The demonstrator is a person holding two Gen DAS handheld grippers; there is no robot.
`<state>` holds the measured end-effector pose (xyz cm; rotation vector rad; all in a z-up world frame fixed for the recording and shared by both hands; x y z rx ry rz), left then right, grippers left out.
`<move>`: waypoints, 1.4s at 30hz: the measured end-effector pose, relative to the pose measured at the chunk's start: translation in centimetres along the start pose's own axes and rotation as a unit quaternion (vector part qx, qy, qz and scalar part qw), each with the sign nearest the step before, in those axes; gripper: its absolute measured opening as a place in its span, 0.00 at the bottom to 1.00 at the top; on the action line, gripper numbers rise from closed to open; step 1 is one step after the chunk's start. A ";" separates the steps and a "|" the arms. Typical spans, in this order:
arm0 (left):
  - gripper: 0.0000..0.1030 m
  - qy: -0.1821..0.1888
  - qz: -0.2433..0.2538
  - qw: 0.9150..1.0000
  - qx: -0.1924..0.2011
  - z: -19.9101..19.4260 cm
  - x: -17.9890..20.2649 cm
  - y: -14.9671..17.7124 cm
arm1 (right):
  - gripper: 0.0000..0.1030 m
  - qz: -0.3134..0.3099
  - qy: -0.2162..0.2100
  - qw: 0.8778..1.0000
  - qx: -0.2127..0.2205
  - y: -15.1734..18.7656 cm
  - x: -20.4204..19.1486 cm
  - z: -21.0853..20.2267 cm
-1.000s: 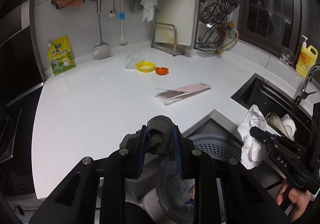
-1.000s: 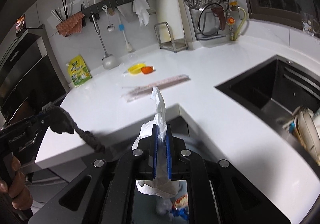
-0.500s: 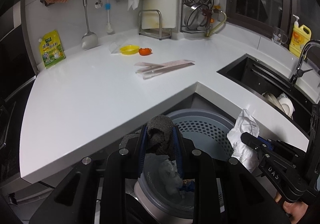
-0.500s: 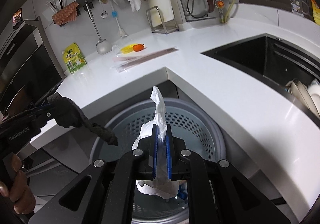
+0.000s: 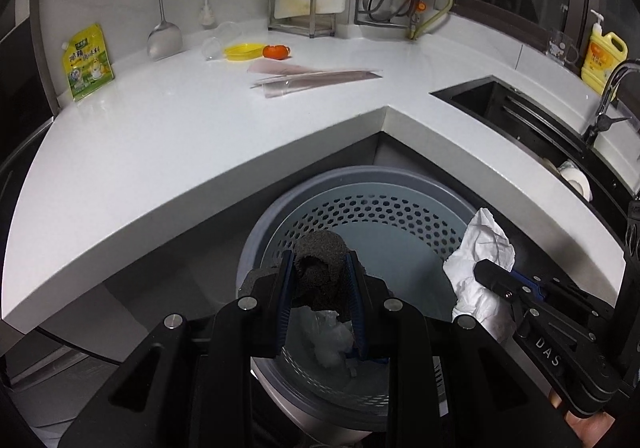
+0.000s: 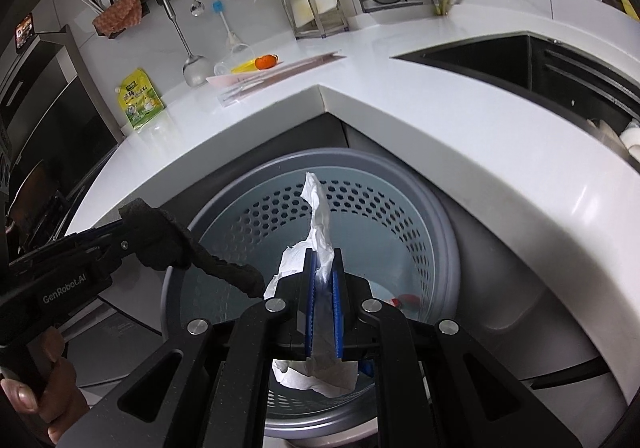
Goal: Collect trash
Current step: 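Carry the sock and tissue over the grey bin with both grippers, then open both grippers to drop the sock and tissue into the bin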
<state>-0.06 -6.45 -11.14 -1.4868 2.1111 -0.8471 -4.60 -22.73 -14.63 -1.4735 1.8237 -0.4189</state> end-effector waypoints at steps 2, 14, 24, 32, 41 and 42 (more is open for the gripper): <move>0.25 -0.004 0.002 1.000 -0.001 0.2 0.0 0.1 | 0.07 0.003 -0.001 1.000 -0.003 0.1 0.1 0.4; 0.25 -0.011 0.007 1.000 -0.017 1.8 -0.4 1.0 | 0.07 0.008 -0.001 1.000 -0.023 0.3 0.1 2.0; 0.31 -0.012 0.002 1.000 -0.022 2.4 -0.6 1.3 | 0.08 0.007 0.003 1.000 -0.027 0.2 0.2 2.5; 0.55 -0.020 -0.007 1.000 -0.022 2.5 -1.2 1.2 | 0.29 0.010 0.010 1.000 -0.020 0.1 0.5 2.2; 0.73 -0.023 -0.022 0.999 -0.018 2.3 -2.0 1.2 | 0.46 0.015 0.011 1.000 -0.005 -0.1 0.6 1.4; 0.74 -0.023 -0.023 0.999 -0.017 2.2 -2.1 1.2 | 0.46 0.016 0.010 1.000 -0.004 -0.2 0.6 1.4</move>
Point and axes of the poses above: each gripper's, at about its wrist camera, not at the fingertips, and z roughly the way its jaws point, x to its right, y to its underside, the point moved 4 cm from there along z, roughly the way its jaws point, and after that the axes turned 2 degrees about z, right-handed, at the moved point
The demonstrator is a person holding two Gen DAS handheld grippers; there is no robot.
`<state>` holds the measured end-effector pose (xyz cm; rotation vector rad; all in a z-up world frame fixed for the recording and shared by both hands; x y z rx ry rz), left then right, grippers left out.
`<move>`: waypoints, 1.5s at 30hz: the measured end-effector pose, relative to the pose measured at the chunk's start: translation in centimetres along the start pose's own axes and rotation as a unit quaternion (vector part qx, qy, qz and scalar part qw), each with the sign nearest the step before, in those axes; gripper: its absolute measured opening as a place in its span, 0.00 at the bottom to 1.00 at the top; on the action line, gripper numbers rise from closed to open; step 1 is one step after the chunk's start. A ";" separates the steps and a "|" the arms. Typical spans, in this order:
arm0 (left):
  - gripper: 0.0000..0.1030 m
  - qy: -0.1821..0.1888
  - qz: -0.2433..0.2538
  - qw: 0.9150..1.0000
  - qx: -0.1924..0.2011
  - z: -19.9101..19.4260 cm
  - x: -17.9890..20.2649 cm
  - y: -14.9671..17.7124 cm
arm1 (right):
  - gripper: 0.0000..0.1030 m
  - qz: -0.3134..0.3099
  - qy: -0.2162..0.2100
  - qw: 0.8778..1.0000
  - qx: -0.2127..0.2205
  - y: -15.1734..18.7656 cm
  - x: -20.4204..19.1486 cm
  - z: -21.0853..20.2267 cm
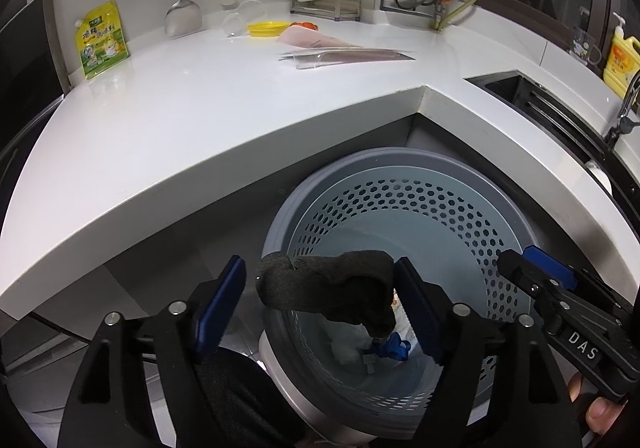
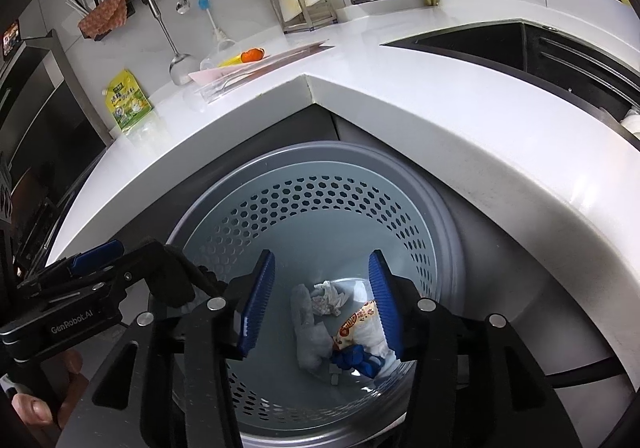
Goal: Collect trash
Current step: 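Open both grippers to drop the sock and tissue into the bin, then move both grippers up from the bin toward the pink receipt and orange peel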
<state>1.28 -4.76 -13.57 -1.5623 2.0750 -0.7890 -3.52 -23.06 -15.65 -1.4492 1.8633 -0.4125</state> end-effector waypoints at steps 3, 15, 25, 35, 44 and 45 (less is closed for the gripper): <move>0.76 -0.001 -0.001 1.000 0.004 -0.2 0.0 0.0 | 0.48 0.002 -0.001 1.000 0.003 0.0 0.1 -0.1; 0.81 -0.008 -0.004 1.000 0.018 -1.0 -0.4 -0.5 | 0.55 0.006 -0.006 1.000 0.012 -0.2 0.2 -0.5; 0.86 -0.004 -0.011 0.999 0.031 -2.0 -0.9 -1.0 | 0.55 0.007 -0.007 1.000 0.020 -0.4 0.3 -1.0; 0.87 -0.004 -0.019 0.999 0.035 -2.2 -1.7 -1.3 | 0.56 0.007 -0.007 1.000 0.020 -0.5 0.2 -0.9; 0.90 -0.012 -0.023 0.999 0.048 -3.0 -3.0 -2.3 | 0.57 -0.008 -0.006 1.000 0.026 -1.3 -0.7 -0.9; 0.90 -0.012 -0.025 0.998 0.050 -3.1 -3.2 -2.4 | 0.58 -0.011 -0.006 1.000 0.027 -1.4 -0.9 -0.9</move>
Point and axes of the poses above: each gripper's, at about its wrist camera, not at the fingertips, and z roughly the way its jaws point, x to its right, y to its underside, the point moved 4 cm from there along z, roughly the way its jaws point, and after that the axes turned 2 degrees about z, right-handed, at the moved point
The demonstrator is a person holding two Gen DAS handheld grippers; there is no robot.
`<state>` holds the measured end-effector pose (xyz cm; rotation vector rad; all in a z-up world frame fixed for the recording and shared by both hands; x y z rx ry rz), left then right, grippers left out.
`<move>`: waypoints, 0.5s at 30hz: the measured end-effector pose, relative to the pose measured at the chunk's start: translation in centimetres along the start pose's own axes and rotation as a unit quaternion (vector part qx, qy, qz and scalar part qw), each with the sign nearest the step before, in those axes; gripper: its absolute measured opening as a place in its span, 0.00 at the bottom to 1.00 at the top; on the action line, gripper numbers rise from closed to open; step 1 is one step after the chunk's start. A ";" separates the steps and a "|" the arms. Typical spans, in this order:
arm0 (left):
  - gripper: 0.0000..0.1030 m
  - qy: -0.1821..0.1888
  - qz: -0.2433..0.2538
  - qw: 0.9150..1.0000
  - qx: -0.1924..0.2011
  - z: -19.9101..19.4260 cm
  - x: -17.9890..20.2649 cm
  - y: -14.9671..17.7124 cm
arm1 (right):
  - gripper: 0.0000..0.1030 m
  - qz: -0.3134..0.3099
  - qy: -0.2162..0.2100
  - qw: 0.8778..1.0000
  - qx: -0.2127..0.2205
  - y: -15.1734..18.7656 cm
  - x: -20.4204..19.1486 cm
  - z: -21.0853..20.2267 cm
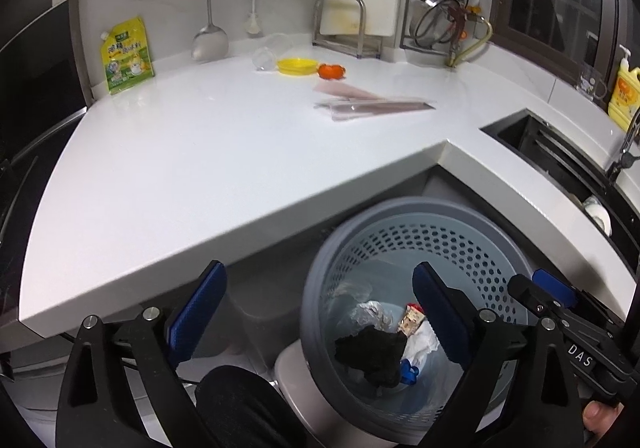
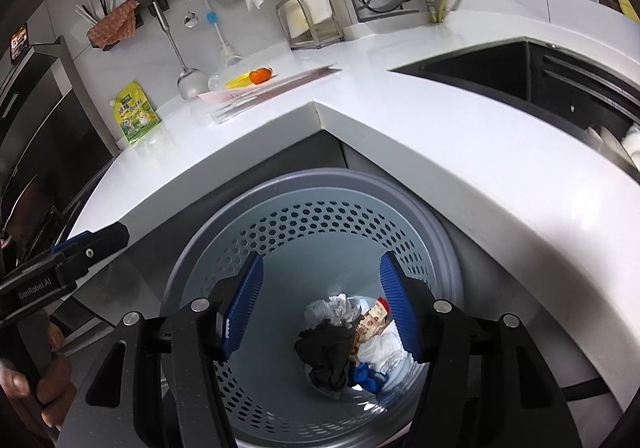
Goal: Collect trash
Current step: 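Move both grippers up from the bin toward the pink receipt and orange peel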
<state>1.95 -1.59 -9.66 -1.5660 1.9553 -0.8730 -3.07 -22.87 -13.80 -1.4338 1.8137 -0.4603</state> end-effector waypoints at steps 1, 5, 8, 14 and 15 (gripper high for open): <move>0.90 -0.001 -0.002 1.000 0.002 -0.1 -0.2 -0.2 | 0.58 -0.002 0.000 1.000 0.001 -0.1 -0.1 -0.1; 0.90 -0.005 -0.007 1.000 0.009 -0.4 -1.0 -0.9 | 0.58 -0.013 -0.004 1.000 0.005 -0.9 -0.7 0.0; 0.91 -0.008 -0.012 1.000 0.014 -0.5 -1.5 -1.3 | 0.58 -0.020 -0.006 1.000 0.006 -1.4 -1.1 0.2; 0.91 -0.012 -0.018 1.000 0.019 -0.4 -2.3 -2.2 | 0.58 -0.032 -0.012 0.999 0.007 -2.3 -1.8 0.7; 0.91 -0.013 -0.017 1.000 0.020 -0.4 -2.3 -2.4 | 0.58 -0.033 -0.013 0.999 0.007 -2.5 -1.9 0.8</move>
Point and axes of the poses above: each gripper's, at about its wrist camera, not at the fingertips, and z roughly the way its jaws point, x to its right, y to its underside, the point moved 4 cm from there along z, roughly the way its jaws point, and after that the axes turned 2 degrees about z, right-handed, at the moved point
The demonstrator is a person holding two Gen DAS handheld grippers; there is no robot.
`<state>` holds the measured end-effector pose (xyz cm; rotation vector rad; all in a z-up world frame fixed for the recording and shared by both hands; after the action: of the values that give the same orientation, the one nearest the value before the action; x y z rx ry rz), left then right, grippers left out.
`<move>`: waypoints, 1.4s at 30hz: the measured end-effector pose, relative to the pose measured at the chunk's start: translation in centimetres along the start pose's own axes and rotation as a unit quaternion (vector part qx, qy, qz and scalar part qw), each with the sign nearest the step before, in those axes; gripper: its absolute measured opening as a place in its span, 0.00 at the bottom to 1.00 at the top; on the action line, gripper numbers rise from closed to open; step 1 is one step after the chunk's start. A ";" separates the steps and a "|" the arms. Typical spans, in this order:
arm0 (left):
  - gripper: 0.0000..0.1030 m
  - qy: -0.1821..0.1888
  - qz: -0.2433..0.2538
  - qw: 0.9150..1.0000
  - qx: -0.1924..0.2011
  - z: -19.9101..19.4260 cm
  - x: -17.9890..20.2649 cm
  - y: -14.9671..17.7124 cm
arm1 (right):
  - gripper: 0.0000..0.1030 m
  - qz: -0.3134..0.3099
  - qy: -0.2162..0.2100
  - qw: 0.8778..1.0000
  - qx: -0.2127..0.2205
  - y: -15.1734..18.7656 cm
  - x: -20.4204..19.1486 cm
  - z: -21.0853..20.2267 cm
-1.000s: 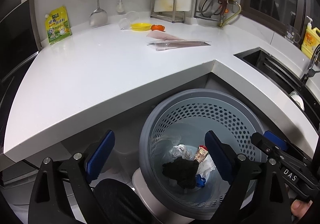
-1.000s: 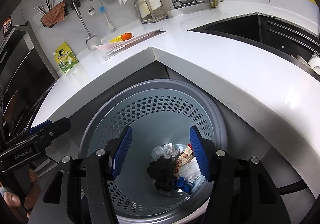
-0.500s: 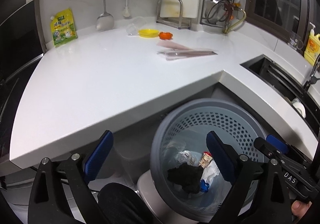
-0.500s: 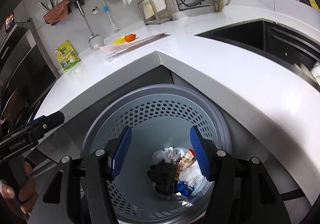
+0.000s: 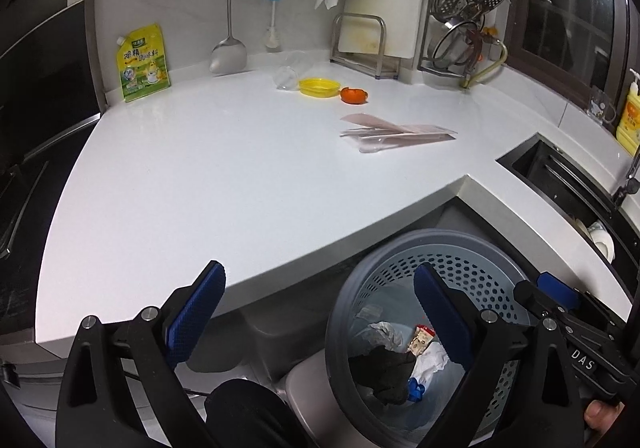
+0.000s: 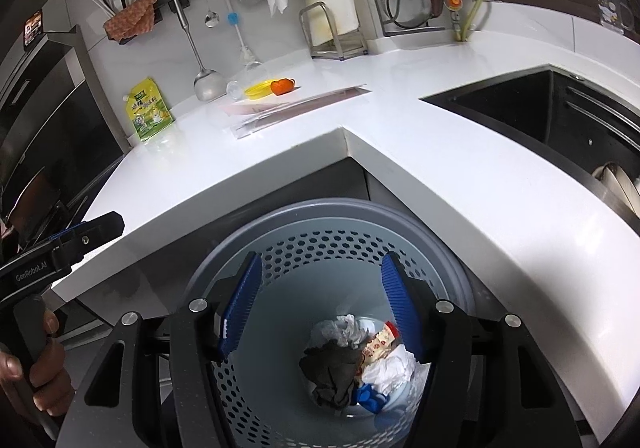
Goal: Collect trash
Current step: 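Move both grippers up from the bin toward the pink receipt and orange peel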
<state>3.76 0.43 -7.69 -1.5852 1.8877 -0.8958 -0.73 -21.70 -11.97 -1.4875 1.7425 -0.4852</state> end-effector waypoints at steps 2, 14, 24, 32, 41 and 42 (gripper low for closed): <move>0.91 -0.004 0.001 1.000 0.004 0.0 -0.2 -0.4 | 0.58 -0.002 -0.002 1.000 0.001 -0.4 -0.2 0.1; 0.92 -0.020 -0.008 0.999 0.024 0.7 -1.4 -3.6 | 0.60 -0.035 -0.013 0.999 0.010 -4.4 -0.8 1.5; 0.92 -0.032 -0.022 0.999 0.030 2.1 -2.3 -5.7 | 0.62 -0.103 -0.012 0.995 0.005 -8.9 -1.7 3.5; 0.92 -0.032 -0.027 0.999 0.019 3.4 -2.5 -6.2 | 0.62 -0.177 -0.015 0.984 -0.010 -11.9 -3.3 6.6; 0.92 -0.033 -0.022 0.999 0.008 4.8 -2.3 -6.7 | 0.62 -0.224 -0.021 0.973 -0.056 -14.1 -5.1 10.9; 0.92 -0.032 -0.022 0.999 0.007 4.9 -2.3 -6.8 | 0.62 -0.234 -0.018 0.970 -0.056 -14.3 -5.3 11.1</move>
<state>12.22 1.21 -5.82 -1.6326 1.8056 -0.8643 17.10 -17.99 -7.04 -1.9872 1.4027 -0.5997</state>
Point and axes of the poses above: each gripper's, at about its wrist camera, not at the fingertips, and z roughly the way its jaws point, x to its right, y to its underside, the point moved 4 cm from there along z, roughly the way its jaws point, and after that the axes turned 2 degrees about z, right-handed, at the moved point
